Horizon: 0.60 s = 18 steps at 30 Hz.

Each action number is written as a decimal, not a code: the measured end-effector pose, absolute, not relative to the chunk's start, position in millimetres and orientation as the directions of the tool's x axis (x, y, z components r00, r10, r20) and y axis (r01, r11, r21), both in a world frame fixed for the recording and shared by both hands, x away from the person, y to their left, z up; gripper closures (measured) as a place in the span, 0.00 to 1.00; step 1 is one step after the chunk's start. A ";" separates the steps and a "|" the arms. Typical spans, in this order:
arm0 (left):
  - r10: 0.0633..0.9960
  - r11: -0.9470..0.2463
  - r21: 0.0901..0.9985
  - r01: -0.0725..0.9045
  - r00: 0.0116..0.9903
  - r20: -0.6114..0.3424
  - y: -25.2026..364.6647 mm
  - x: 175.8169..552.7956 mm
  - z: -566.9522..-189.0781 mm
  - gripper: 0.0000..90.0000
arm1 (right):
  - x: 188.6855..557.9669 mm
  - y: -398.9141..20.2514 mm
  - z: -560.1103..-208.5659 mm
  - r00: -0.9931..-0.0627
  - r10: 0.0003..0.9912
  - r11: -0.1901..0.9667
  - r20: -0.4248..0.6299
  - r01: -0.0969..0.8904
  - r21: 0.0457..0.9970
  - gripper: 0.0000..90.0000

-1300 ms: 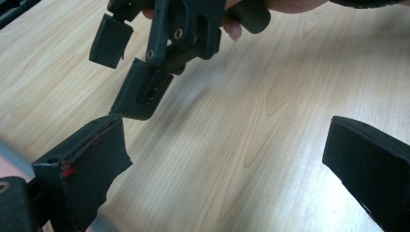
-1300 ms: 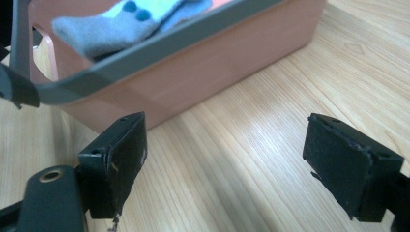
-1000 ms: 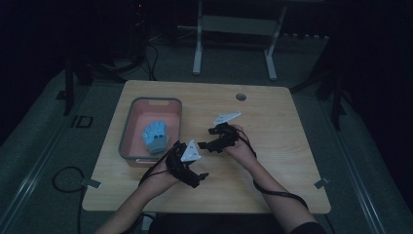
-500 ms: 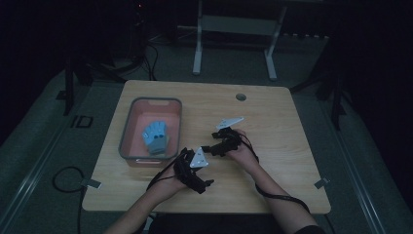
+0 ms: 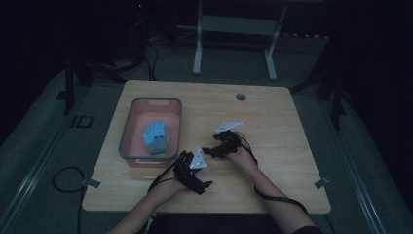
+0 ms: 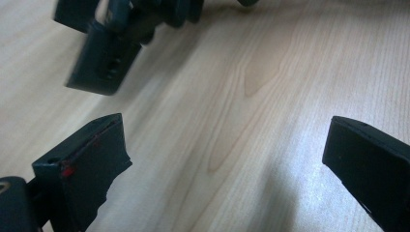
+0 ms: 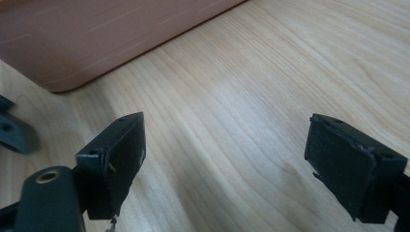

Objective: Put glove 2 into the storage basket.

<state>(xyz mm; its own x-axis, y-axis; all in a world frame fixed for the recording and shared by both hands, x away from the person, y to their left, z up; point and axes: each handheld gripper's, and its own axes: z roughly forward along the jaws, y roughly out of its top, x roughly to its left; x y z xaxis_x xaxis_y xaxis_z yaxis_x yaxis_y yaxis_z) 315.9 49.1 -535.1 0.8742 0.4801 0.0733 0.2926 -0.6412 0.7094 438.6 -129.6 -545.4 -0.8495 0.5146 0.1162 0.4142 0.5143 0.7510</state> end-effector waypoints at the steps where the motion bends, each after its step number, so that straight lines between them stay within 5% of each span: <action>1: 0.480 -0.643 0.708 0.292 0.874 0.076 48.8 315.9 -537.0 0.02 | 438.6 -129.4 -546.1 -0.851 0.512 0.514 0.115 0.411 0.753 0.16; 18: 0.479 -0.653 0.700 0.289 0.873 0.087 44.9 312.0 -547.8 0.02 | 439.4 -129.8 -554.1 -0.840 0.534 0.520 0.095 0.415 0.747 0.16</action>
